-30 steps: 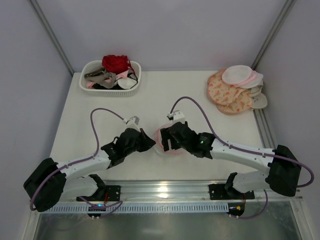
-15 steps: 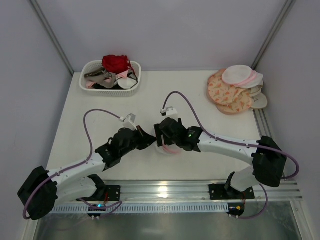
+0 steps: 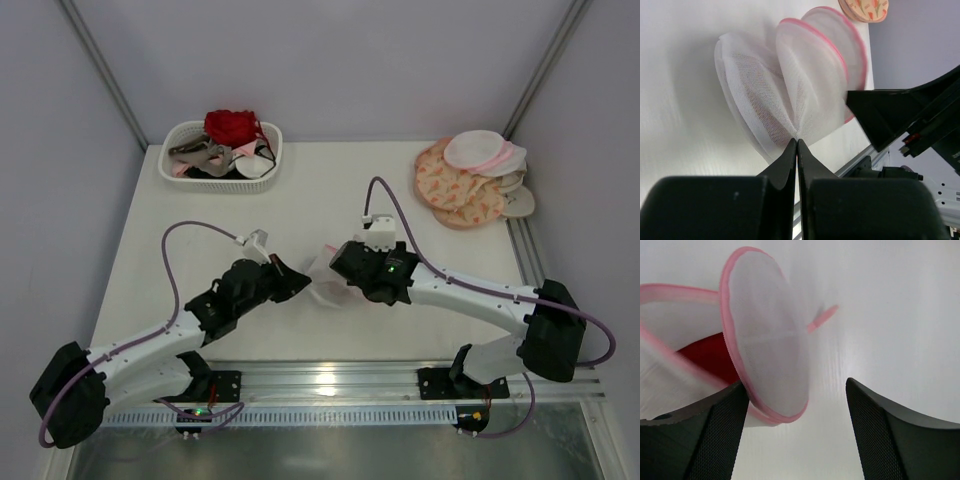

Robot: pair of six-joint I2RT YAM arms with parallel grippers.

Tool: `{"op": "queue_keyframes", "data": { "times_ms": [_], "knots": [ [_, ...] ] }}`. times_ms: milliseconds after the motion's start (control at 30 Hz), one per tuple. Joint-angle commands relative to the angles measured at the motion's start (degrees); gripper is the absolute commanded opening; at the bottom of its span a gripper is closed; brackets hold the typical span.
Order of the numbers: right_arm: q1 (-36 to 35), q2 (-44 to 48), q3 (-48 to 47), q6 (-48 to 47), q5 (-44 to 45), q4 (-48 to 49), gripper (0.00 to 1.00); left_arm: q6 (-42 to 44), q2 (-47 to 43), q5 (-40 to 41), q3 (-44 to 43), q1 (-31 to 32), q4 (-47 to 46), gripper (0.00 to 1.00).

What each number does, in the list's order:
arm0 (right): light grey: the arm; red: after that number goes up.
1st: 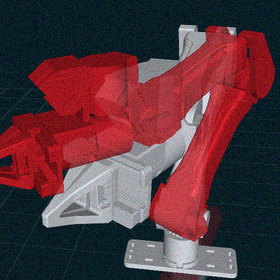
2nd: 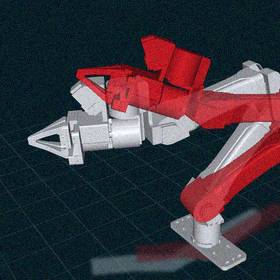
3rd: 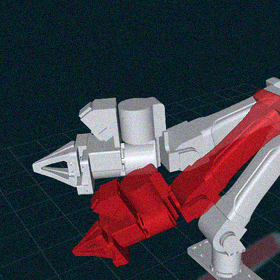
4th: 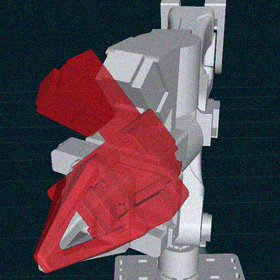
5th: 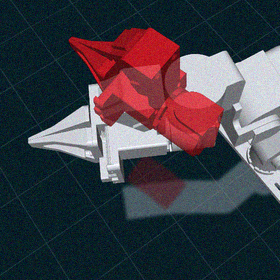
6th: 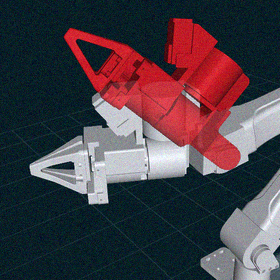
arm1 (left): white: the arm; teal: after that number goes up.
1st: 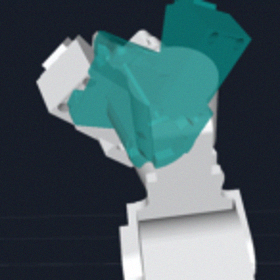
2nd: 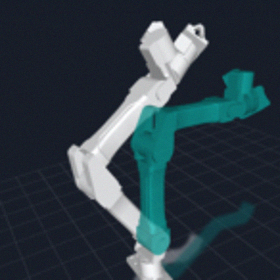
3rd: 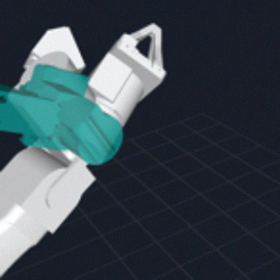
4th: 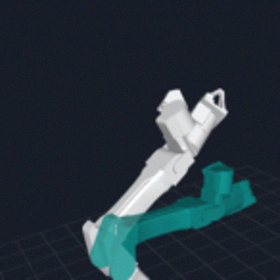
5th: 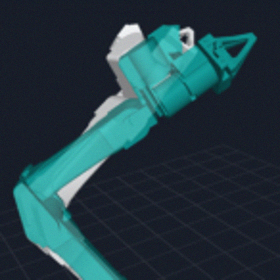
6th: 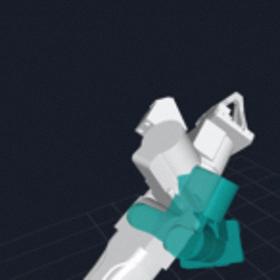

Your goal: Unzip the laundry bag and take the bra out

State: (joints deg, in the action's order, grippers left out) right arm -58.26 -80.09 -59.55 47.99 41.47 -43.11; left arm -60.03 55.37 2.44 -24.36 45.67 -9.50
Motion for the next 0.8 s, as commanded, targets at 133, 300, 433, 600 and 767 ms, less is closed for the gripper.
{"op": "queue_keyframes", "data": {
  "times_ms": [133,300,433,600,767],
  "knots": [
    [1.1,4.7,0.8,24.4,15.2,-28.9,0.84,0.1,-2.3,1.8,3.3,0.0,1.2,0.0],
    [1.1,8.4,2.0,21.6,15.2,-27.3,0.85,0.3,-2.0,1.9,5.4,0.0,1.3,0.0],
    [0.2,14.3,3.7,7.4,11.0,-11.4,0.85,1.1,-1.1,1.8,6.2,0.0,0.3,0.0],
    [-0.3,23.0,9.9,-14.7,-7.3,12.1,0.85,3.6,0.4,1.6,7.2,0.1,-1.8,0.0],
    [0.9,18.1,9.8,-18.4,-14.0,18.7,0.85,4.2,2.3,2.0,8.1,0.0,-3.3,0.0]
  ]
}}
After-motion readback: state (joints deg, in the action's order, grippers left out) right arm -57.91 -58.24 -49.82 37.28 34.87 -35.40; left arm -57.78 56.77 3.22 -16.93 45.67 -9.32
